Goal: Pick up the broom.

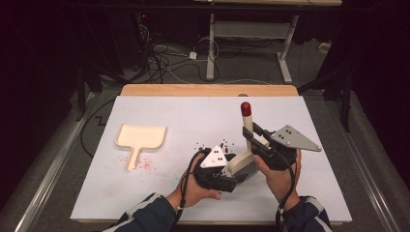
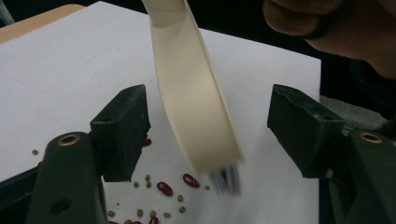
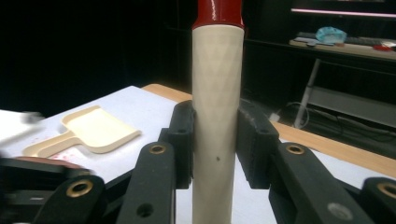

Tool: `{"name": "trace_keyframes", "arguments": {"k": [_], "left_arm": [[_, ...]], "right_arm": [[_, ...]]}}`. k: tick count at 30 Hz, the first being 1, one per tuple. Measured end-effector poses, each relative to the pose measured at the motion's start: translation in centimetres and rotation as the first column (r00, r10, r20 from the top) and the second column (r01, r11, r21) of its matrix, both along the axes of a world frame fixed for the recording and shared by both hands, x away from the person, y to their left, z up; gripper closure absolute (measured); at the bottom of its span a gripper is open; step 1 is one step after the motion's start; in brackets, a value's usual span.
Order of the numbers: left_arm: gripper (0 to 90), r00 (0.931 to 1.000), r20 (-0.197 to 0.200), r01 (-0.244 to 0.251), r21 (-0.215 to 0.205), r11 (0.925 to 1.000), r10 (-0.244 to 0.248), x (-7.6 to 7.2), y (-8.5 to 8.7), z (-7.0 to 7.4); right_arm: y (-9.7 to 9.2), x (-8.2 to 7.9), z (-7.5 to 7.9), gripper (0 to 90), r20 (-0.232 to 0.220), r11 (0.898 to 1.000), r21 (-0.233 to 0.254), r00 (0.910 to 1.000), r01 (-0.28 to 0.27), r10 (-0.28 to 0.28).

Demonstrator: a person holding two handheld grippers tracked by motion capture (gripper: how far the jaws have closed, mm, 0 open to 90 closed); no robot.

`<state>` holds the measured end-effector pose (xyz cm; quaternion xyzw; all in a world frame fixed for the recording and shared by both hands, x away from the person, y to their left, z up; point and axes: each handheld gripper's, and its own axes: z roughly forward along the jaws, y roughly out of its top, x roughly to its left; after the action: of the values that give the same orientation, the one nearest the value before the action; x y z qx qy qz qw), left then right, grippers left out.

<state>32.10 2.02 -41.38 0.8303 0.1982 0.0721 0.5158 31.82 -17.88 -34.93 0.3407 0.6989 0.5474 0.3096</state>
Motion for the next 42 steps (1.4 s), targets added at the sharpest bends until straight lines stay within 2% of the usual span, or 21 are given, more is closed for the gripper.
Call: {"name": "trace_keyframes", "arguments": {"k": [6,11,13,14,16,20,21,22,23,24,25,26,27,28,29,30,31,35,37,39,42], "left_arm": [[48.0,0.9999,-0.011,-0.011,-0.037,0.9993,0.011,0.7,1.1,-0.3],[63.4,0.9998,0.002,-0.02,-0.025,0.9995,0.02,0.8,1.7,-0.4],[64.7,1.0,0.006,-0.006,-0.013,0.9999,0.006,1.1,2.4,-0.2],[65.1,0.9996,0.026,0.013,0.025,0.9996,-0.014,1.2,3.0,0.0],[65.4,0.9983,0.046,0.034,0.056,0.9979,-0.037,1.1,3.7,0.4],[65.4,0.9957,0.061,0.064,0.089,0.994,-0.07,0.9,4.8,0.8],[65.4,0.9944,0.068,0.074,0.103,0.9919,-0.081,0.9,5.1,1.0],[65.4,0.9927,0.072,0.088,0.114,0.9895,-0.097,0.8,5.5,1.1],[65.4,0.9913,0.072,0.101,0.122,0.9873,-0.11,0.7,5.9,1.2],[65.4,0.989,0.077,0.114,0.141,0.9833,-0.126,0.6,6.2,1.3],[65.4,0.9868,0.077,0.129,0.156,0.9793,-0.142,0.5,6.5,1.3],[65.4,0.9842,0.075,0.146,0.164,0.9755,-0.16,0.4,6.8,1.3],[65.4,0.9818,0.072,0.161,0.172,0.9718,-0.176,0.2,7.0,1.3],[65.4,0.9796,0.068,0.174,0.18,0.968,-0.189,0.1,7.1,1.2],[65.4,0.9761,0.067,0.191,0.19,0.9631,-0.207,-0.1,7.1,1.2],[65.4,0.9723,0.065,0.208,0.199,0.9576,-0.225,-0.3,7.1,1.1],[65.4,0.9634,0.063,0.242,0.213,0.9465,-0.261,-0.6,7.0,1.1],[65.3,0.9536,0.058,0.277,0.216,0.9363,-0.295,-0.9,6.8,1.1],[65.3,0.9484,0.053,0.294,0.217,0.9307,-0.312,-1.0,6.6,1.0],[65.3,0.9483,0.047,0.297,0.216,0.9301,-0.314,-0.9,6.5,0.9],[64.1,0.9479,0.038,0.302,0.208,0.9304,-0.316,-0.8,6.6,0.8]], "right_arm": [[1.5,-1.0,-0.2,70.1,0.012,0.999,-0.01,0.9989,-0.046,0.046],[1.8,-1.6,0.1,69.8,0.018,0.998,-0.02,0.9982,-0.057,0.057],[1.6,-1.7,0.2,69.4,0.01,0.997,-0.004,0.9969,-0.078,0.078],[1.4,-1.7,0.2,68.6,0.013,0.995,-0.005,0.995,-0.099,0.099],[0.8,-1.8,0.4,65.3,0.02,0.989,0.006,0.9885,-0.15,0.15],[-0.5,-1.6,0.7,54.5,0.017,0.96,-0.064,0.9618,-0.272,0.273],[-0.5,-1.6,0.7,54.5,0.017,0.96,-0.064,0.9618,-0.272,0.273],[-1.0,-1.4,0.7,49.4,-0.036,0.918,-0.115,0.925,-0.38,0.378],[-1.0,-1.4,0.7,49.4,-0.036,0.918,-0.115,0.925,-0.38,0.378],[-1.1,-1.4,0.6,47.6,-0.04,0.904,-0.166,0.9189,-0.393,0.393],[-1.4,-1.2,0.2,45.0,-0.082,0.865,-0.238,0.8966,-0.442,0.435],[-1.4,-1.0,-0.1,42.6,-0.116,0.846,-0.258,0.8844,-0.466,0.452],[-1.3,-0.8,-0.5,41.3,-0.143,0.83,-0.271,0.873,-0.488,0.466],[-1.1,-0.7,-0.9,41.4,-0.174,0.81,-0.273,0.8543,-0.52,0.49],[-1.1,-0.7,-0.9,41.4,-0.174,0.81,-0.273,0.8543,-0.52,0.49],[-0.5,-0.4,-1.8,39.9,-0.217,0.768,-0.302,0.8257,-0.564,0.521],[-0.1,-0.2,-2.3,40.3,-0.244,0.743,-0.318,0.8082,-0.589,0.536],[1.3,0.2,-4.2,44.4,-0.332,0.656,-0.364,0.7506,-0.661,0.571],[1.7,0.4,-4.9,49.5,-0.37,0.627,-0.347,0.716,-0.698,0.592],[2.1,0.4,-5.3,56.7,-0.379,0.606,-0.337,0.693,-0.721,0.613],[2.3,0.5,-5.6,61.2,-0.384,0.6,-0.33,0.6846,-0.728,0.62]]}}
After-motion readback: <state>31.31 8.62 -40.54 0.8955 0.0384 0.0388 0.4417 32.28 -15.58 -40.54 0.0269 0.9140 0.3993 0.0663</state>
